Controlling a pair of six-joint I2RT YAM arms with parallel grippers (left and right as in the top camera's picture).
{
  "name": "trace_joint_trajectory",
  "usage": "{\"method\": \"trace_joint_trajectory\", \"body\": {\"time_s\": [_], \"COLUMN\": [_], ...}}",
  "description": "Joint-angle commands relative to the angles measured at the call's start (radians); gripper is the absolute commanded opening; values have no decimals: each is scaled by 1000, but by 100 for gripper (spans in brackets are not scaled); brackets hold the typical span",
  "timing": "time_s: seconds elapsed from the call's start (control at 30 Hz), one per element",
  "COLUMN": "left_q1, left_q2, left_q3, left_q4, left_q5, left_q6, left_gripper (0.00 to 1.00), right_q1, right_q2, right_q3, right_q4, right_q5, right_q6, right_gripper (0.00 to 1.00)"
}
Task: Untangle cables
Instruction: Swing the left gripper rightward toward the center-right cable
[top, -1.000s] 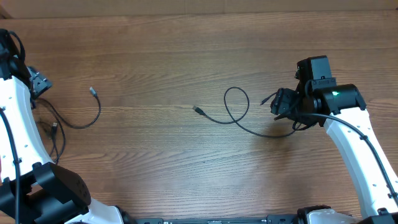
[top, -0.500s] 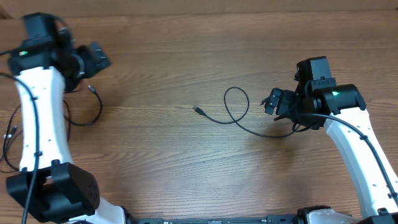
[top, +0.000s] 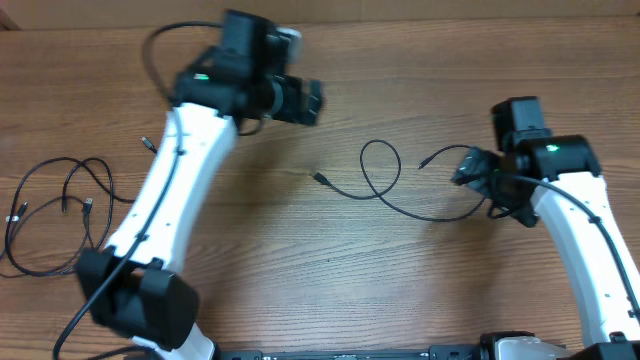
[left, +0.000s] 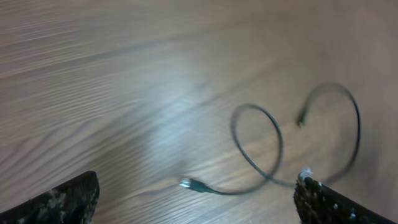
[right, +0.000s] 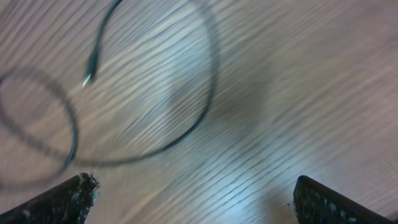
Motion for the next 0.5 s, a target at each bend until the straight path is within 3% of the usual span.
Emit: {"method": "trace_joint_trajectory", "body": {"time_s": [0.0, 0.2, 0.47], "left_q1": [-94, -214, -323], "left_q2": [92, 239, 412], "left_q3": [-10, -10, -10], "left_q4": [0, 45, 157], "left_q5": [73, 63, 71], "left_q6": [241, 307, 338], "left_gripper": [98, 99, 100], "right_q1": [-113, -267, -328], "right_q2": [-1, -1, -1], "right_q3": [16, 16, 15], "right_q4": [2, -19, -53], "right_q5": [14, -75, -71], "right_q6": [81, 43, -29], "right_gripper": [100, 100, 100]}}
